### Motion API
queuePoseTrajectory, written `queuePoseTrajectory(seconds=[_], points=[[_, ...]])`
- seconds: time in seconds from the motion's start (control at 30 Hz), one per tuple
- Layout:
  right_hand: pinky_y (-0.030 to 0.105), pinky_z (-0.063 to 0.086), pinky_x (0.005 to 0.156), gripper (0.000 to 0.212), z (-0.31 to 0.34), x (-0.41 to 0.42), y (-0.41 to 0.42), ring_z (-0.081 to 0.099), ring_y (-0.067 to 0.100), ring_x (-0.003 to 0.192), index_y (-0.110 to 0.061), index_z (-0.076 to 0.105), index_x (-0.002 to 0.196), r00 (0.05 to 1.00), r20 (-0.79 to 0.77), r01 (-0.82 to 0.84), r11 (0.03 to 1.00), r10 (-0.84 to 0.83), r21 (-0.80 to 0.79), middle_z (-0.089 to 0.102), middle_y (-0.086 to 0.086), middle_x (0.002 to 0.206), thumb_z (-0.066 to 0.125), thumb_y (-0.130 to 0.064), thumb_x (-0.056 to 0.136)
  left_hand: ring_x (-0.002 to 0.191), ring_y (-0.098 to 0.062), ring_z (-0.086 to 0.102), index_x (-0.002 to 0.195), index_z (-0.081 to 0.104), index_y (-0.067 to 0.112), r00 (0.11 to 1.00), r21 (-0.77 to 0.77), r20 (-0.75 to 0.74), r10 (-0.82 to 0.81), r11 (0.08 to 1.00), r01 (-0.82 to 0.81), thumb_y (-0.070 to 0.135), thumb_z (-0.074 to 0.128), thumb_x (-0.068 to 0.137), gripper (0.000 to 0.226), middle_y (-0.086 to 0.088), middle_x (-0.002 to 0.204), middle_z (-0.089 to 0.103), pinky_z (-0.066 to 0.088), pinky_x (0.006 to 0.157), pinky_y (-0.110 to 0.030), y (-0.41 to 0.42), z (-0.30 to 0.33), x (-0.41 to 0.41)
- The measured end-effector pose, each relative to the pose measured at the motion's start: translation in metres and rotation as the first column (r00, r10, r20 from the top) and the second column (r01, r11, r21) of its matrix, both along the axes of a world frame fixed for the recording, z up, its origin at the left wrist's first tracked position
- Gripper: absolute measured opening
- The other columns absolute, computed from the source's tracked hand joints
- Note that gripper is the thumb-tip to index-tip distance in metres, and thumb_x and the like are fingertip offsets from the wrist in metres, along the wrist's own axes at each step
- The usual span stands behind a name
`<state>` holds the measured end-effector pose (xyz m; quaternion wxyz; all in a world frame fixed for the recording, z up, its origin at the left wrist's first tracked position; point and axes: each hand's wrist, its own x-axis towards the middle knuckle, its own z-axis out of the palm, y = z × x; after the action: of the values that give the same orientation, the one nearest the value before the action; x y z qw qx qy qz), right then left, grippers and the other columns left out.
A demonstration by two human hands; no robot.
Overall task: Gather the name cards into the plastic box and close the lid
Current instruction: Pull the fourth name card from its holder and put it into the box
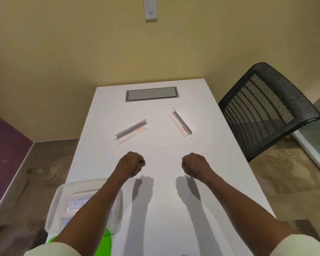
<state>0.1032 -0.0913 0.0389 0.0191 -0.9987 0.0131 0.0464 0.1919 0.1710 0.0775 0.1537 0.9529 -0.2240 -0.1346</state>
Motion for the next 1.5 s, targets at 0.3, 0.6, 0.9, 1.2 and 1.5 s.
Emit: queuePoseTrajectory(seconds=[0.3,0.6,0.9,1.2,1.5], points=[[0.028,0.030,0.062,0.021,-0.022,0.022,-0.053,0.037,0.024,0.073,-0.015,0.034,0.070,0.981,-0.044,0.193,0.976,-0.189,0.105,0.057,0.011,0.080,0.040,-0.018,0.090,0.086,-0.023,0.064,0.082,0.071,0.010,0.998,-0.012,-0.047,-0.046,0.999,0.045,0.012,0.054,0.088,0.018,-0.002,0.089,0.073,0.049,0.069,-0.029,-0.059,-0.013,0.031],[0.028,0.034,0.063,0.028,-0.030,0.072,-0.098,0.048,0.028,0.073,-0.012,0.037,0.060,0.893,-0.120,0.448,0.839,-0.433,0.310,0.052,0.004,0.070,0.046,-0.017,0.086,0.085,-0.024,0.062,0.082,0.069,0.007,0.990,0.011,-0.058,-0.130,0.991,0.131,0.010,0.052,0.087,0.018,-0.003,0.086,0.072,0.052,0.072,-0.033,-0.114,-0.023,0.087],[0.035,0.053,0.074,0.025,-0.046,0.118,-0.123,0.063,0.028,0.074,-0.004,0.066,0.086,0.740,-0.424,0.672,0.565,-0.521,0.478,0.066,0.012,0.080,0.049,-0.023,0.089,0.072,-0.034,0.048,0.068,0.049,0.003,0.980,0.026,-0.024,-0.199,0.979,0.200,0.002,0.049,0.083,0.015,-0.012,0.070,0.059,0.041,0.063,-0.032,-0.170,-0.033,0.158],[0.025,0.035,0.048,0.017,-0.058,0.151,-0.121,0.042,0.020,0.032,-0.007,0.046,0.054,0.615,-0.532,0.731,0.167,-0.583,0.662,0.055,0.013,0.049,0.046,-0.005,0.071,0.102,-0.036,0.063,0.108,0.067,0.002,0.999,-0.078,0.018,-0.027,0.997,0.029,0.006,0.050,0.091,0.025,-0.019,0.110,0.070,0.049,0.087,-0.037,-0.203,-0.063,0.232],[0.014,0.024,0.039,0.014,-0.065,0.183,-0.122,0.033,0.015,0.032,-0.009,0.048,0.073,0.524,-0.648,0.779,0.003,-0.552,0.627,0.068,0.025,0.067,0.035,-0.006,0.073,0.090,-0.015,0.047,0.101,0.057,0.012,0.998,-0.129,-0.025,0.061,0.990,-0.064,0.001,0.044,0.091,0.020,-0.001,0.099,0.055,0.043,0.080,-0.020,-0.243,-0.069,0.289]])
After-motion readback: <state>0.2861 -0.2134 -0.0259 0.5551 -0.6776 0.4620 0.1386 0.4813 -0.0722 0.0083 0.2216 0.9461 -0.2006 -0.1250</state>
